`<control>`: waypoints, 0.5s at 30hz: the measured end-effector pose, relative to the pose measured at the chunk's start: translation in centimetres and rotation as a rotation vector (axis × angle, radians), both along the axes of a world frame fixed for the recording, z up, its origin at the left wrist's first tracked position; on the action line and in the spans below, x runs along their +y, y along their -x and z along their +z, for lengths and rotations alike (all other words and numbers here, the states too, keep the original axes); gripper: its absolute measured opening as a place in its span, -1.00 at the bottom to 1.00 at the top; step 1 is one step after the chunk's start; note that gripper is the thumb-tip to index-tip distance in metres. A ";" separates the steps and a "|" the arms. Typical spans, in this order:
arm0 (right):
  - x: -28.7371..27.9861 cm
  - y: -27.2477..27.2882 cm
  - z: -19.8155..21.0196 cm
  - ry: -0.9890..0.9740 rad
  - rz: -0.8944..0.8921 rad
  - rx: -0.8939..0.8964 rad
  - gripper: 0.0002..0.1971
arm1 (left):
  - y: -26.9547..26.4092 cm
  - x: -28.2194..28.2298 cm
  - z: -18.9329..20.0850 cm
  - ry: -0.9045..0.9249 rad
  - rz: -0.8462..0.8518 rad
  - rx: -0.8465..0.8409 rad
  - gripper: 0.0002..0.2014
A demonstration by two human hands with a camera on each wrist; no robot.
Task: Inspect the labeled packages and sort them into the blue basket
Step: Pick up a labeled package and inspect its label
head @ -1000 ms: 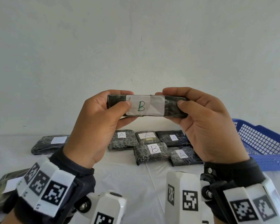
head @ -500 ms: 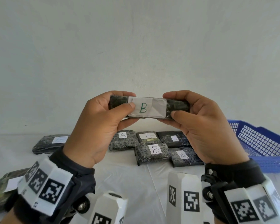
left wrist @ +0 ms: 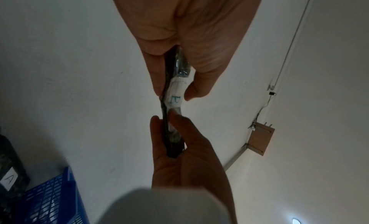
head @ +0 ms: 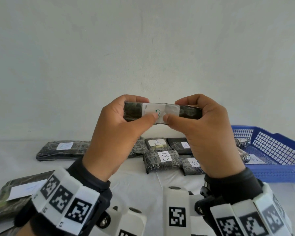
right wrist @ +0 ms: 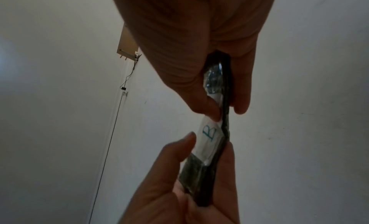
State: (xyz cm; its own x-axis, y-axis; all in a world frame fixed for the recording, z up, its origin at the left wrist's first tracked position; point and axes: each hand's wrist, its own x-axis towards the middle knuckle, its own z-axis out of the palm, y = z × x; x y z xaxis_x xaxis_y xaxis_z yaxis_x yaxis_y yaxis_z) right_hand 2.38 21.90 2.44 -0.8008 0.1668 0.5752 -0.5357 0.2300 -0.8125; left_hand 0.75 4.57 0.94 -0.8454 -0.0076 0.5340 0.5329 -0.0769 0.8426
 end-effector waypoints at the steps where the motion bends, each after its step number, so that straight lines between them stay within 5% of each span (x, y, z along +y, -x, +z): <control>1: -0.1 0.0 0.0 -0.009 -0.027 0.004 -0.73 | -0.1 0.1 -0.1 0.058 0.040 0.028 -0.78; 9: -0.2 0.1 -0.1 0.074 -0.086 0.014 -0.77 | -0.6 0.7 -0.1 0.119 0.074 0.065 -0.76; 15: 0.9 -0.2 0.2 -0.239 0.112 -0.097 -0.46 | 0.6 -1.1 0.8 -0.246 -0.095 -0.228 -0.80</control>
